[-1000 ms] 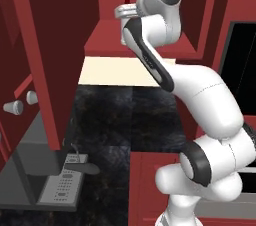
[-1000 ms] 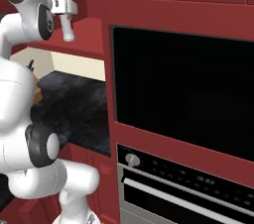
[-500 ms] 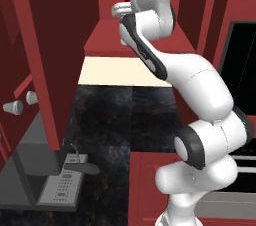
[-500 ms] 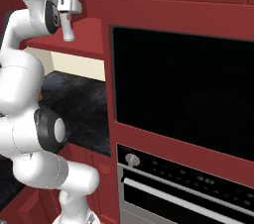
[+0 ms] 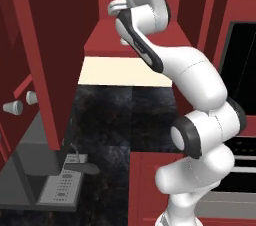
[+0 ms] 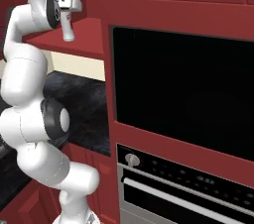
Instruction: There is a bowl on the dining counter. Grab a lemon wedge from the fridge and place it in the bowl. Then get the liquor bottle and glass cup from the cabinet and place them next to the bowl.
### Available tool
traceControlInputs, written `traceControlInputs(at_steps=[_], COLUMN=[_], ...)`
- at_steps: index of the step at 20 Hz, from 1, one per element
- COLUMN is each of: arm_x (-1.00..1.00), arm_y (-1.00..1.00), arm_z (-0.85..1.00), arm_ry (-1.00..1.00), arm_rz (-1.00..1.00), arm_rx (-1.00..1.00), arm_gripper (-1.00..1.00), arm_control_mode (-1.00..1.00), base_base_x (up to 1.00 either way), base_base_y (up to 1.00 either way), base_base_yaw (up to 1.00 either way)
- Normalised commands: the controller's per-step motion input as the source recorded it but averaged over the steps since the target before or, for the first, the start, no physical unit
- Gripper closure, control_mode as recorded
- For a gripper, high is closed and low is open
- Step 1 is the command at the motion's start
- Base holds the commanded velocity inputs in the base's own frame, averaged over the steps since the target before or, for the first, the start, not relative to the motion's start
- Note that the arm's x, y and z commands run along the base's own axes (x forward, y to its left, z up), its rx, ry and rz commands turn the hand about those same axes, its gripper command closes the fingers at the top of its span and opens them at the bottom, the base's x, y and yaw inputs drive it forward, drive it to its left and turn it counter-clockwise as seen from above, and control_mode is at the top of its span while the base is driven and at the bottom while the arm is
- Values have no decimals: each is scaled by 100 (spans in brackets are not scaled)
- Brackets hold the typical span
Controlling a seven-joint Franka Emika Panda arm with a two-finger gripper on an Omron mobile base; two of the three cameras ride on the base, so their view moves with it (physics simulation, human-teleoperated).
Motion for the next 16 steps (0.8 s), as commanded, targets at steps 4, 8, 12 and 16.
traceControlInputs(at_steps=[4,8,12,16], arm_x=[29,24,10,0], arm_y=[0,1,13,27], arm_z=[-20,-12,-2,0], arm_ry=[0,0,0,0], arm_rz=[0,0,0,0], arm_rx=[0,0,0,0], arm_gripper=[-100,-100,-100,100], arm_control_mode=[-100,-100,-100,-100], base_base_x=[0,0,0,0], base_base_y=[0,0,0,0], base_base_yaw=[0,0,0,0])
